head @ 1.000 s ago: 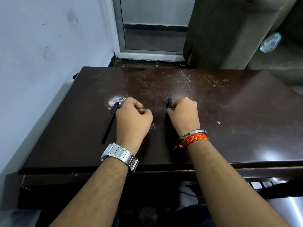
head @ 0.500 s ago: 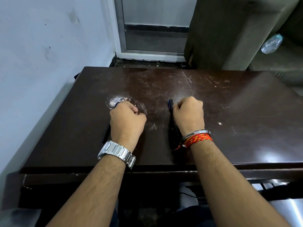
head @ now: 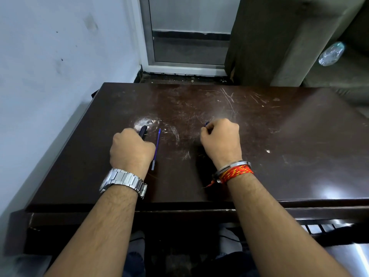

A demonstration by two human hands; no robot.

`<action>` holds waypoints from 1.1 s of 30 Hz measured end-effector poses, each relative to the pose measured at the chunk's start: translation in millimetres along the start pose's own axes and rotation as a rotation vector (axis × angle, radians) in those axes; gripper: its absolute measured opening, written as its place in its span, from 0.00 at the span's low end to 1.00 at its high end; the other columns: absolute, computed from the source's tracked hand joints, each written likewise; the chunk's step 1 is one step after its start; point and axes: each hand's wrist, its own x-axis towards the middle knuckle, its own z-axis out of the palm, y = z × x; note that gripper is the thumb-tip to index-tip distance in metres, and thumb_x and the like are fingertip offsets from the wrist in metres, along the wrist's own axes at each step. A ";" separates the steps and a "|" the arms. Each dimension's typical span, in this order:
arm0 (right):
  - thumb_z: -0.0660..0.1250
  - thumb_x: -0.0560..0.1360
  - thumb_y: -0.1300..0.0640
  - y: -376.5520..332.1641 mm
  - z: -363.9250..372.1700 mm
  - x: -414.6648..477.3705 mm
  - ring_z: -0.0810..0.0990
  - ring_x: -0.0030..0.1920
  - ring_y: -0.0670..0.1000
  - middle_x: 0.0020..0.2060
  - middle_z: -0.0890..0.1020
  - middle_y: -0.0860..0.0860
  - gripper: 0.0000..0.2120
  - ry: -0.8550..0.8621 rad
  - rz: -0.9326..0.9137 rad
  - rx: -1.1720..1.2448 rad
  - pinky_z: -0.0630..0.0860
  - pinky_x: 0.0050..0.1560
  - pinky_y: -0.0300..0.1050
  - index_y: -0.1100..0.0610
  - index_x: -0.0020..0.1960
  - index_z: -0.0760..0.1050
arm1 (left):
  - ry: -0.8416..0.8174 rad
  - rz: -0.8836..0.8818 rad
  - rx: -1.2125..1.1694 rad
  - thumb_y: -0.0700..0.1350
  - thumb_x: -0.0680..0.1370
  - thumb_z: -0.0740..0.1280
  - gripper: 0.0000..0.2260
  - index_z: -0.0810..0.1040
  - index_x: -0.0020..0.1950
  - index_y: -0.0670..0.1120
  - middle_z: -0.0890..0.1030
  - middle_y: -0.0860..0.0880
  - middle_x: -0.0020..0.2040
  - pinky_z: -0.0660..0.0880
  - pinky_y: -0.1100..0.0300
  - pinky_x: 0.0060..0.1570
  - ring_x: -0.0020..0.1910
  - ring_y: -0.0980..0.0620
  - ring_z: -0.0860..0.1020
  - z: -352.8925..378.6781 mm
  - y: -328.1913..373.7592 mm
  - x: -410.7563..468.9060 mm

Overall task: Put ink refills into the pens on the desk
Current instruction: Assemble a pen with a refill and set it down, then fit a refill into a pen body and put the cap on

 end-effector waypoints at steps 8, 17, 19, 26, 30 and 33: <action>0.69 0.75 0.49 -11.1 9.1 -6.7 0.79 0.36 0.42 0.31 0.81 0.42 0.10 -0.082 -0.072 0.233 0.73 0.40 0.35 0.53 0.40 0.83 | 0.101 0.145 -0.157 0.44 0.79 0.65 0.07 0.80 0.46 0.41 0.82 0.41 0.47 0.69 0.55 0.42 0.49 0.39 0.80 6.3 8.1 -1.0; 0.67 0.78 0.49 -28.9 26.2 -12.0 0.78 0.38 0.53 0.36 0.82 0.57 0.17 -0.258 0.129 0.940 0.77 0.44 0.57 0.65 0.43 0.80 | -0.124 0.473 -0.432 0.44 0.81 0.62 0.07 0.76 0.43 0.48 0.78 0.55 0.37 0.66 0.67 0.34 0.37 0.56 0.75 26.7 24.0 -17.2; 0.68 0.78 0.52 -28.1 23.8 -10.4 0.76 0.39 0.56 0.37 0.80 0.61 0.18 -0.259 0.175 1.033 0.74 0.43 0.56 0.68 0.43 0.78 | -0.137 0.514 -0.438 0.44 0.81 0.62 0.08 0.77 0.43 0.49 0.79 0.56 0.35 0.67 0.72 0.33 0.35 0.61 0.76 25.9 25.3 -17.3; 0.69 0.78 0.55 -31.1 20.2 -10.7 0.77 0.35 0.51 0.32 0.79 0.55 0.14 -0.217 0.231 1.173 0.75 0.40 0.47 0.60 0.37 0.81 | -0.120 0.517 -0.464 0.44 0.80 0.64 0.16 0.77 0.33 0.55 0.76 0.60 0.25 0.64 0.74 0.27 0.29 0.66 0.74 20.1 34.0 -19.2; 0.68 0.79 0.55 -33.2 21.0 -12.3 0.76 0.37 0.53 0.32 0.79 0.57 0.14 -0.187 0.246 1.214 0.75 0.41 0.48 0.60 0.36 0.81 | -0.127 0.482 -0.472 0.48 0.80 0.64 0.11 0.84 0.42 0.51 0.79 0.58 0.28 0.64 0.72 0.28 0.29 0.64 0.75 21.5 33.1 -18.1; 0.68 0.79 0.55 -32.8 21.7 -11.4 0.74 0.41 0.58 0.37 0.77 0.63 0.17 -0.176 0.261 1.258 0.73 0.45 0.53 0.70 0.42 0.78 | -0.171 0.457 -0.501 0.51 0.80 0.64 0.10 0.85 0.54 0.56 0.79 0.65 0.29 0.65 0.75 0.28 0.29 0.66 0.75 21.8 30.7 -17.1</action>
